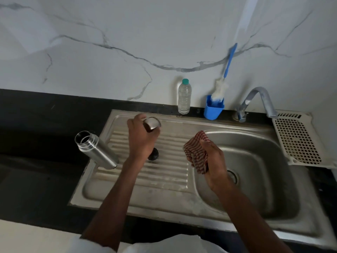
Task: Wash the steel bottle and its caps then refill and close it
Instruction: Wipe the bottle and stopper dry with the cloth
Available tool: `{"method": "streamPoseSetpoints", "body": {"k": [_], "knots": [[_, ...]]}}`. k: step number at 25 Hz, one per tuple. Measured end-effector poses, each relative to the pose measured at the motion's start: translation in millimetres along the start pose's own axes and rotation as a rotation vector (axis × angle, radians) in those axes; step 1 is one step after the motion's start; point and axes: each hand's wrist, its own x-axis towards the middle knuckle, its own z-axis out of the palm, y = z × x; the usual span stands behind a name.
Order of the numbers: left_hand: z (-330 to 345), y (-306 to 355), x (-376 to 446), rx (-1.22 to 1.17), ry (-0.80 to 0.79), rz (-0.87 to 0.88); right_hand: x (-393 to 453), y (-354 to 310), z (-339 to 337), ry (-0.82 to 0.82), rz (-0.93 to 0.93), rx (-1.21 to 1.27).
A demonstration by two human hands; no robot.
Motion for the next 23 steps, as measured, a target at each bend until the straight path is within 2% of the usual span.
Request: {"method": "streamPoseSetpoints", "body": {"k": [2, 4, 5, 7, 8, 9, 13, 16, 18, 20, 23], "knots": [[17.7, 31.6, -10.9, -0.235, -0.116, -0.03, 3.9, -11.1, -19.7, 0.059, -0.048, 0.031], [54.3, 45.6, -28.6, -0.338, -0.244, -0.184, 8.8, -20.7, -41.3, 0.112, -0.088, 0.021], [73.8, 46.5, -38.9, -0.471, -0.321, -0.382, 10.5, -24.1, -51.6, 0.135, -0.099, 0.011], [97.8, 43.6, -60.1, -0.778, -0.512, -0.919, 9.3, -29.0, -66.3, 0.162, -0.105, -0.012], [102.0, 41.3, -70.0, -0.906, -0.567, -1.086, 7.7, -29.9, -71.7, 0.167, -0.106, -0.024], [107.5, 36.4, -75.9, -0.98, -0.575, -1.139, 5.5, -31.9, -76.8, 0.174, -0.107, -0.036], [111.1, 36.3, -83.6, -1.191, -0.547, -1.097, -2.0, -42.2, -86.0, 0.168, -0.144, -0.081], [101.4, 51.8, -79.7, -1.3, -0.631, -0.966, -4.7, -55.3, -82.8, 0.143, -0.221, -0.13], [101.1, 59.5, -77.1, -1.114, -0.654, -0.881, -5.6, -62.3, -78.0, 0.123, -0.269, -0.151], [105.0, 58.8, -81.3, -0.894, -0.607, -0.884, -7.5, -63.0, -73.0, 0.103, -0.3, -0.17], [109.5, 55.8, -88.8, -0.777, -0.511, -0.784, -5.6, -52.6, -73.4, 0.085, -0.32, -0.235]]}}
